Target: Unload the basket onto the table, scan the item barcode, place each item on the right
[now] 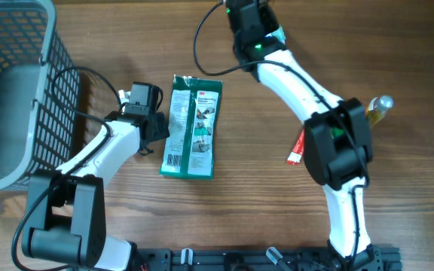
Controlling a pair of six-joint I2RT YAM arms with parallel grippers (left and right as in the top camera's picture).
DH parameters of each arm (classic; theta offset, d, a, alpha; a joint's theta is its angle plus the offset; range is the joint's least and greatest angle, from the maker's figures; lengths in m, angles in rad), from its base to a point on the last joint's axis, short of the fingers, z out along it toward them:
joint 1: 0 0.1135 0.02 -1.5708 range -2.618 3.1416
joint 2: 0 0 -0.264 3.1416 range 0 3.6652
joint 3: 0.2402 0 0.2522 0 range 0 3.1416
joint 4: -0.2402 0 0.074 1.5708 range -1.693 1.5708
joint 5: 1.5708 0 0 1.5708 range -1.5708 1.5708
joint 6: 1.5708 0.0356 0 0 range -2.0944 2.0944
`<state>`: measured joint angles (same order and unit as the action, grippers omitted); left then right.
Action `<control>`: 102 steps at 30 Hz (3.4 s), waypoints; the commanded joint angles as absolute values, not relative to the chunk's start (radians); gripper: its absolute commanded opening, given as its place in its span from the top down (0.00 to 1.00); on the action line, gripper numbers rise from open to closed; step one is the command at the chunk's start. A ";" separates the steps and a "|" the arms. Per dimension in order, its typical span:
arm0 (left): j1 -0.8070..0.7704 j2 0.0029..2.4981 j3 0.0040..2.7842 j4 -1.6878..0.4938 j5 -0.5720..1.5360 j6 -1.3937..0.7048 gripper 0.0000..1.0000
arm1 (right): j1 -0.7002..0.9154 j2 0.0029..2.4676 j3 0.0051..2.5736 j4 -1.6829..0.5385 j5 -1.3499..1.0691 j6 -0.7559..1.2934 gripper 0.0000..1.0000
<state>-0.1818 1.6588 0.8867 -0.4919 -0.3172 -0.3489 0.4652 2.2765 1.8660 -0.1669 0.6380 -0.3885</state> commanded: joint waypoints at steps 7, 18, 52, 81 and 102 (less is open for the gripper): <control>-0.176 1.667 0.902 -0.489 -0.334 -0.348 0.00 | 0.550 2.322 1.872 -0.196 0.619 -0.321 0.96; -0.176 1.667 0.901 -0.489 -0.334 -0.348 0.00 | 0.516 2.290 1.872 -0.344 0.628 -0.258 0.96; -0.176 1.667 0.902 -0.489 -0.334 -0.348 0.00 | 0.422 1.923 1.405 -1.198 0.176 0.427 0.92; -0.176 1.667 0.902 -0.489 -0.334 -0.348 0.00 | 0.556 1.868 1.447 -0.844 -0.286 0.495 0.11; -0.176 1.667 0.901 -0.489 -0.330 -0.348 0.00 | 0.586 1.875 1.013 -0.238 -0.293 0.613 0.00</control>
